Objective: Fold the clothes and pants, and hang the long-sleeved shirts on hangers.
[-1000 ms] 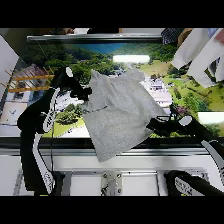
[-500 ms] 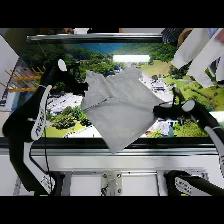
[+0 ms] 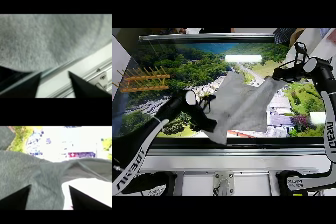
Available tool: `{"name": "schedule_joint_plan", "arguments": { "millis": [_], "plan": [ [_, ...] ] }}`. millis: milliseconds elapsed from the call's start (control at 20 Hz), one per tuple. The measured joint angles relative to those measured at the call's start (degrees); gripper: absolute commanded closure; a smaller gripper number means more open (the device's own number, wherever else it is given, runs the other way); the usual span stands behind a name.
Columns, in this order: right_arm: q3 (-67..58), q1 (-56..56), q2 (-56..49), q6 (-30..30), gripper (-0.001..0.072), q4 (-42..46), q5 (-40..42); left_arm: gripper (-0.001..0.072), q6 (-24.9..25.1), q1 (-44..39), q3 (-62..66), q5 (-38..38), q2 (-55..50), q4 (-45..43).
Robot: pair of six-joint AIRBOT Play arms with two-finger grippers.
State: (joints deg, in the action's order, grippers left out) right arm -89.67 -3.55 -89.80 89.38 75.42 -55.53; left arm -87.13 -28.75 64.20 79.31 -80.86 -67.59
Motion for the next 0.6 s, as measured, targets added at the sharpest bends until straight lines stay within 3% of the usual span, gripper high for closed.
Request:
{"name": "schedule_joint_plan", "arguments": {
  "millis": [250, 400, 600],
  "plan": [
    [-3.2, -0.9, 1.8, 0.0, 0.0062, -1.3, -1.4, 0.0004, -1.1, -3.0, -1.4, -5.4, 6.3, 0.2],
    [0.3, -3.1, 7.6, -0.3, 0.0063, 1.6, -5.5, 0.0004, -3.8, 4.9, 0.4, -8.6, 9.6, -4.3],
    [16.8, -5.4, 19.1, 1.5, 0.0063, 3.8, -8.8, 0.0004, -7.4, 19.0, -0.7, -13.4, 8.8, -8.0]
  ]
}}
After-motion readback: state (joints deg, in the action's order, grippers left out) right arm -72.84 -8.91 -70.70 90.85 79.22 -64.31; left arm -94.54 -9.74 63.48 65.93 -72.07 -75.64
